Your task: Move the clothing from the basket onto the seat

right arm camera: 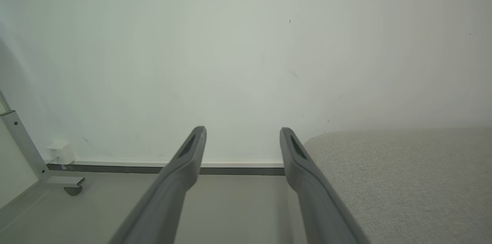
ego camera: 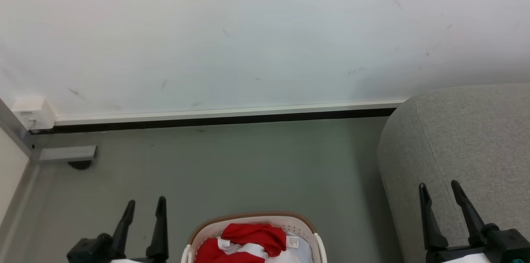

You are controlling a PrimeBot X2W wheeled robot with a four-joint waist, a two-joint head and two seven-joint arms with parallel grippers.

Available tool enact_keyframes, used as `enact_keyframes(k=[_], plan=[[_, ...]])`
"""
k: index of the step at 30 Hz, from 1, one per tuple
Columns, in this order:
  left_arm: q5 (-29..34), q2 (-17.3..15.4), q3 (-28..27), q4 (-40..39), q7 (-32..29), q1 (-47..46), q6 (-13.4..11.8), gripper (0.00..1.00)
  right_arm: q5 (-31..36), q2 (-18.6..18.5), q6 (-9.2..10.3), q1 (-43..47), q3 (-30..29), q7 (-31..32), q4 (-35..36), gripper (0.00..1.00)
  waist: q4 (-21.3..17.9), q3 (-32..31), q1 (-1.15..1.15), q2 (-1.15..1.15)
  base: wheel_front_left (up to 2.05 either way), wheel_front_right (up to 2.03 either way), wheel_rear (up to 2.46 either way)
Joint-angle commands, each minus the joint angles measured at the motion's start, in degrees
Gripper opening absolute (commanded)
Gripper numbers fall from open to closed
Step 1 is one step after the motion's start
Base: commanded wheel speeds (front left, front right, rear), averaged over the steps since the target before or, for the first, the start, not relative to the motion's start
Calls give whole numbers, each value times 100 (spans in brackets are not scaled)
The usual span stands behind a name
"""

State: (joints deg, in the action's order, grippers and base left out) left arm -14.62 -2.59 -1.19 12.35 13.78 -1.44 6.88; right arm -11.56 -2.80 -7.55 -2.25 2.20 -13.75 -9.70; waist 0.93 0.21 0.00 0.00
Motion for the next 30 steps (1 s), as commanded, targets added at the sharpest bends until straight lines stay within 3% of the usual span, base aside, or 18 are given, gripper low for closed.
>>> enact_keyframes(k=[1,11,30], plan=[[122,-49,-7,-9,60,49,13,100,-22,-14,11,31,-17,-65,14,100,3,-5,0,0,0,0,0],[418,-48,-2,5,146,81,16,100,279,-14,12,60,43,-157,-15,100,4,-5,0,0,0,0,0],[430,-46,43,24,139,-26,35,100,136,-14,12,-146,126,-142,98,100,-220,251,0,0,0,0,0]])
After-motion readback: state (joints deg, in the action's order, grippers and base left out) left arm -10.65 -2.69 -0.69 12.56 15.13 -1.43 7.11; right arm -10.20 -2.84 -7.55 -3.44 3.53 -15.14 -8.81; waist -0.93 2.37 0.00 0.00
